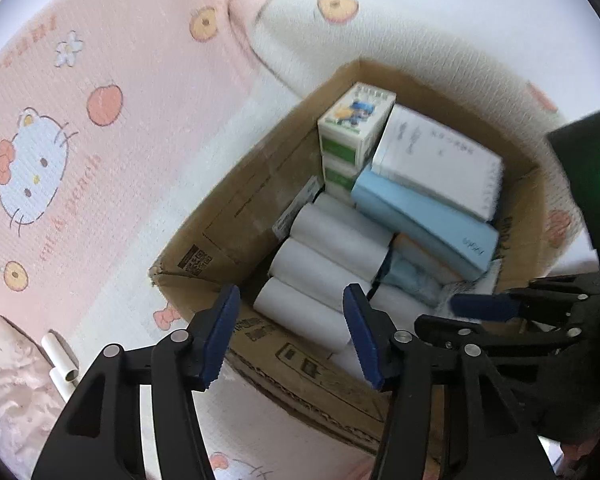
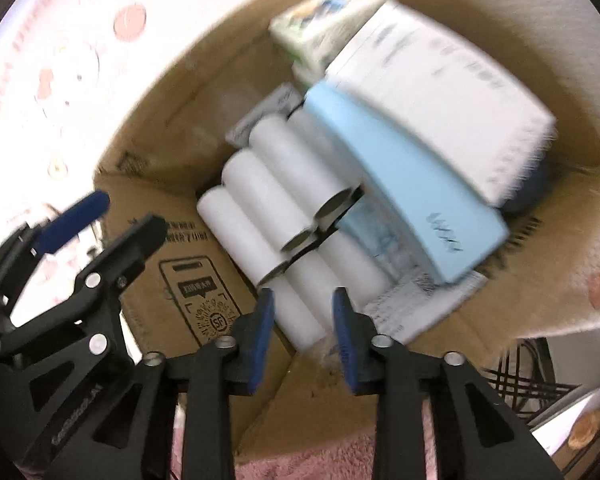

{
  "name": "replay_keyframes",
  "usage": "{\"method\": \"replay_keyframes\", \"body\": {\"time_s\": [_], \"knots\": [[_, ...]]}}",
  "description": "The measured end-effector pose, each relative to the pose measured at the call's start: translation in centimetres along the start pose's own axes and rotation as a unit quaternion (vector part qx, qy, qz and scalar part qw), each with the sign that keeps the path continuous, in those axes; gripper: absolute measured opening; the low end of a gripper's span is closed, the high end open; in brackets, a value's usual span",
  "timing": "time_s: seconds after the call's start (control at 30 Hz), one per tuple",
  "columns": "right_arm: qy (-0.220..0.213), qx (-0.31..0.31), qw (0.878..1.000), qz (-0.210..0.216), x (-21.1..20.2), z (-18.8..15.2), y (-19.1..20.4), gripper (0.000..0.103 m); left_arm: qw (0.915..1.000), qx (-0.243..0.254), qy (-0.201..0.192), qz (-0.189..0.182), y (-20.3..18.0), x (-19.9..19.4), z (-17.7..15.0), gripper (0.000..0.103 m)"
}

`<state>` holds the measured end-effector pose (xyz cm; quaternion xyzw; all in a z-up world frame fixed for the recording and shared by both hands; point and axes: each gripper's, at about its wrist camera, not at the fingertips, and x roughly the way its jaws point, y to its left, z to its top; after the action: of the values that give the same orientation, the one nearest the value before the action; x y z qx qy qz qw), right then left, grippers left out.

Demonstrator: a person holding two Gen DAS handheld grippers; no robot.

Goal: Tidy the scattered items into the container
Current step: 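Withdraw both tools from the box back toward the remaining tubes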

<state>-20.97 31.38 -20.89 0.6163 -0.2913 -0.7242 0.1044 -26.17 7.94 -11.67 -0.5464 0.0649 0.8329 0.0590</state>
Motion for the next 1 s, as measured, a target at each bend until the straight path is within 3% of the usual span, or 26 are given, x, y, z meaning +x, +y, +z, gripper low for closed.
{"method": "replay_keyframes", "body": {"time_s": [0.03,0.1,0.13,0.2,0.4,0.53,0.63,0.7,0.83,1.0], "knots": [[-0.011,0.005,1.0,-0.004,-0.3,1.4,0.7,0.046,0.9999,-0.005,-0.013,-0.001,0.2,-0.7,-0.2,0.059],[-0.046,0.01,0.999,-0.01,-1.8,1.0,0.6,0.057,0.9995,-0.011,-0.03,-0.003,0.5,-1.6,-0.7,0.065],[-0.061,0.011,0.998,-0.006,-2.5,2.6,0.6,0.057,0.9992,-0.013,-0.038,-0.006,0.7,-2.1,-1.0,0.067],[-0.092,0.022,0.995,0.016,-2.6,-0.1,2.1,0.057,0.9985,-0.017,-0.051,-0.014,1.0,-2.9,-1.6,0.069],[-0.156,0.017,0.986,0.046,-5.3,-2.2,3.0,0.058,0.9924,-0.053,-0.11,-0.016,2.5,-5.7,-4.0,0.069],[-0.195,-0.016,0.98,0.045,-6.6,-4.3,5.0,0.058,0.9817,-0.083,-0.169,-0.024,4.0,-8.2,-6.2,0.069],[-0.241,-0.038,0.969,0.038,-6.6,-6.1,6.9,0.06,0.9725,-0.086,-0.216,-0.011,5.0,-9.7,-8.3,0.07],[-0.278,-0.05,0.959,0.036,-6.8,-7.7,8.2,0.069,0.9697,-0.078,-0.231,-0.003,5.5,-10.4,-9.6,0.07],[-0.338,-0.067,0.938,0.037,-6.1,-11.1,10.4,0.075,0.9658,-0.051,-0.253,0.018,6.5,-11.2,-12.8,0.07],[-0.333,-0.101,0.937,0.04,-4.2,-13.1,13.3,0.077,0.9662,-0.037,-0.252,0.04,8.4,-11.4,-17.4,0.07]]}}
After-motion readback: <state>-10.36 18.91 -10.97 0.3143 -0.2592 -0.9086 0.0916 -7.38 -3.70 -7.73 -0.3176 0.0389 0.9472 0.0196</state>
